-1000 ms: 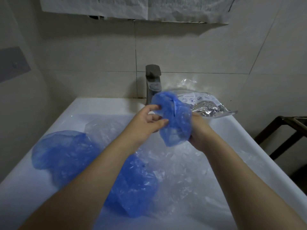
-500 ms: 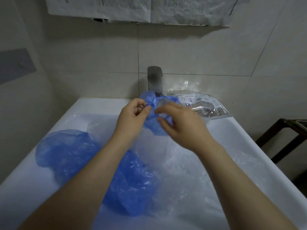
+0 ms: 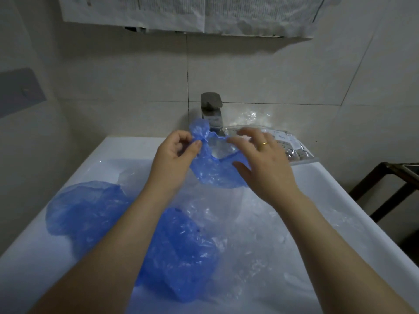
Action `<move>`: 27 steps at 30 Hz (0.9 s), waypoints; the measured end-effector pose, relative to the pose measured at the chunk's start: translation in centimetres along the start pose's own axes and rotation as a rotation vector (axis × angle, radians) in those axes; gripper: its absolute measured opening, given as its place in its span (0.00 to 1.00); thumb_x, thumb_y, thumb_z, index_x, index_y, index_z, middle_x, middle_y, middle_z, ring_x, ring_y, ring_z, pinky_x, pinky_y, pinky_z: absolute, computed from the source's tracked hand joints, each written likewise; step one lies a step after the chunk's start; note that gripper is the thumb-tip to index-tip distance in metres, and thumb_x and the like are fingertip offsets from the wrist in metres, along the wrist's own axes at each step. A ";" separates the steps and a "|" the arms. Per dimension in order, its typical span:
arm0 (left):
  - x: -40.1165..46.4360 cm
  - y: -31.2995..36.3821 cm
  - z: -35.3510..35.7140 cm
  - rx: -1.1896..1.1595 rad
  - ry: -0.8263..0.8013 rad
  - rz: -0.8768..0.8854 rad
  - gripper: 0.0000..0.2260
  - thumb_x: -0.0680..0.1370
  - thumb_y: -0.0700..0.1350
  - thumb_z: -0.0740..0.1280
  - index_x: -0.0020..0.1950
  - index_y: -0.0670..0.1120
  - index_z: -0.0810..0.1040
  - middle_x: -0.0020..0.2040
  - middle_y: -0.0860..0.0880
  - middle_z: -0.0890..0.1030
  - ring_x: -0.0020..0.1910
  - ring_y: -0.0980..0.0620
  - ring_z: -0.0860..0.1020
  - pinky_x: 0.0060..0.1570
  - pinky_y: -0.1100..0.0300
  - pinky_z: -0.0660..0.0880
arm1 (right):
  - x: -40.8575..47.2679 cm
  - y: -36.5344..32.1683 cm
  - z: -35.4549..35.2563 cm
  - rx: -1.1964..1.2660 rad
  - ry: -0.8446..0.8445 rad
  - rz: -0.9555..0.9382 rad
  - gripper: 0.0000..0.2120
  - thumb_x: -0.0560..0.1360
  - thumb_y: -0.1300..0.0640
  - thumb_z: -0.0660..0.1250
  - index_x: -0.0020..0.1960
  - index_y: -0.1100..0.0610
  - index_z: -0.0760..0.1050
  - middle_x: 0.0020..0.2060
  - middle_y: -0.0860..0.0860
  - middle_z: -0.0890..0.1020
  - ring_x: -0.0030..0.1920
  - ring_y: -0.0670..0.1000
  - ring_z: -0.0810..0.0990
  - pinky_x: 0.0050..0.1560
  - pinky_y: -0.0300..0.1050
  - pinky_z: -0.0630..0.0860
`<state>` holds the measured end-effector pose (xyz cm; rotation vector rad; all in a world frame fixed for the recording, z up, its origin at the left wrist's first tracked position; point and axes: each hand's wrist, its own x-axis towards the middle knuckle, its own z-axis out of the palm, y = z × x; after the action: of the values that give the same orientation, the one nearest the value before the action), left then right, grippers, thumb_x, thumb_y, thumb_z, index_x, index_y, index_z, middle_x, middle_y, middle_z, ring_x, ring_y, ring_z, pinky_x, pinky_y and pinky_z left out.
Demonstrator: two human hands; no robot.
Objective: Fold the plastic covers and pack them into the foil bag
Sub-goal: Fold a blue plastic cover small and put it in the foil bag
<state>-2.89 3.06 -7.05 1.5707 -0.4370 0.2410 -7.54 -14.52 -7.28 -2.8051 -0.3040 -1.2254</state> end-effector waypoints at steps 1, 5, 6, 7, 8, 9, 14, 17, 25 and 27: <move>-0.1 0.1 0.0 -0.004 -0.013 0.013 0.07 0.77 0.39 0.65 0.42 0.49 0.73 0.38 0.51 0.77 0.40 0.55 0.75 0.44 0.62 0.73 | -0.3 0.0 0.7 -0.053 -0.035 -0.067 0.16 0.67 0.56 0.66 0.55 0.53 0.77 0.54 0.53 0.80 0.55 0.59 0.73 0.55 0.53 0.66; -0.1 0.3 0.0 0.026 -0.006 0.048 0.08 0.76 0.38 0.66 0.40 0.50 0.73 0.37 0.53 0.76 0.35 0.62 0.74 0.40 0.70 0.72 | -1.6 0.9 2.0 -0.115 -0.328 0.068 0.07 0.76 0.54 0.64 0.51 0.52 0.79 0.48 0.48 0.82 0.65 0.58 0.69 0.67 0.59 0.37; -0.1 0.3 0.0 0.034 0.011 0.044 0.08 0.76 0.38 0.67 0.40 0.50 0.73 0.36 0.53 0.75 0.34 0.64 0.73 0.40 0.70 0.71 | -1.5 1.2 1.8 -0.134 -0.341 0.143 0.08 0.77 0.52 0.63 0.50 0.52 0.79 0.49 0.48 0.81 0.65 0.58 0.68 0.67 0.57 0.35; 0.0 0.3 -0.1 0.041 0.028 0.039 0.08 0.76 0.38 0.67 0.40 0.49 0.72 0.36 0.53 0.75 0.34 0.64 0.73 0.40 0.69 0.71 | -1.4 1.7 1.6 -0.137 -0.297 0.193 0.09 0.77 0.51 0.63 0.49 0.53 0.80 0.48 0.49 0.81 0.64 0.58 0.69 0.67 0.57 0.37; 0.0 0.1 -0.2 0.057 0.042 0.031 0.07 0.76 0.39 0.67 0.42 0.49 0.72 0.37 0.53 0.75 0.35 0.62 0.73 0.42 0.67 0.71 | -1.1 2.1 1.3 -0.117 -0.232 0.209 0.08 0.76 0.52 0.65 0.46 0.55 0.81 0.45 0.51 0.82 0.60 0.58 0.73 0.68 0.59 0.42; 0.1 -0.1 -0.4 0.095 0.049 0.034 0.07 0.75 0.39 0.68 0.45 0.49 0.71 0.40 0.53 0.75 0.39 0.60 0.73 0.46 0.64 0.71 | -0.9 2.5 1.0 -0.070 -0.153 0.190 0.07 0.73 0.55 0.66 0.43 0.56 0.81 0.40 0.52 0.82 0.54 0.59 0.77 0.66 0.61 0.52; -0.2 -0.1 -0.6 0.600 -0.148 0.451 0.24 0.71 0.47 0.66 0.65 0.64 0.67 0.69 0.54 0.60 0.70 0.52 0.58 0.69 0.55 0.56 | -0.4 1.5 0.5 0.175 -0.076 -0.061 0.11 0.69 0.60 0.62 0.38 0.61 0.82 0.30 0.57 0.77 0.30 0.59 0.77 0.35 0.42 0.71; -0.4 -0.6 -0.2 0.738 -0.293 0.567 0.16 0.73 0.47 0.65 0.59 0.60 0.77 0.75 0.50 0.58 0.73 0.48 0.53 0.69 0.53 0.52 | -0.1 0.3 0.6 0.170 -0.020 -0.210 0.12 0.70 0.58 0.60 0.38 0.60 0.83 0.31 0.55 0.77 0.31 0.57 0.75 0.34 0.43 0.70; 1.0 -2.1 -3.0 0.891 -0.168 0.455 0.21 0.74 0.58 0.57 0.33 0.44 0.76 0.37 0.49 0.76 0.43 0.49 0.74 0.48 0.57 0.67 | -0.2 2.5 -0.9 0.241 -0.008 -0.064 0.09 0.69 0.55 0.68 0.40 0.61 0.82 0.36 0.55 0.78 0.37 0.57 0.77 0.38 0.45 0.75; 0.9 -1.2 -3.1 0.641 -0.146 0.358 0.15 0.75 0.54 0.63 0.35 0.44 0.72 0.32 0.53 0.69 0.34 0.58 0.67 0.38 0.70 0.64 | -0.4 3.3 -1.5 0.363 -0.102 0.055 0.10 0.69 0.52 0.70 0.42 0.60 0.82 0.36 0.52 0.77 0.37 0.52 0.76 0.39 0.41 0.72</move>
<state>-1.20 6.01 -7.61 2.1371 -0.8119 0.5866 -8.19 -18.03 -6.47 -2.5458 -0.4066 -0.9096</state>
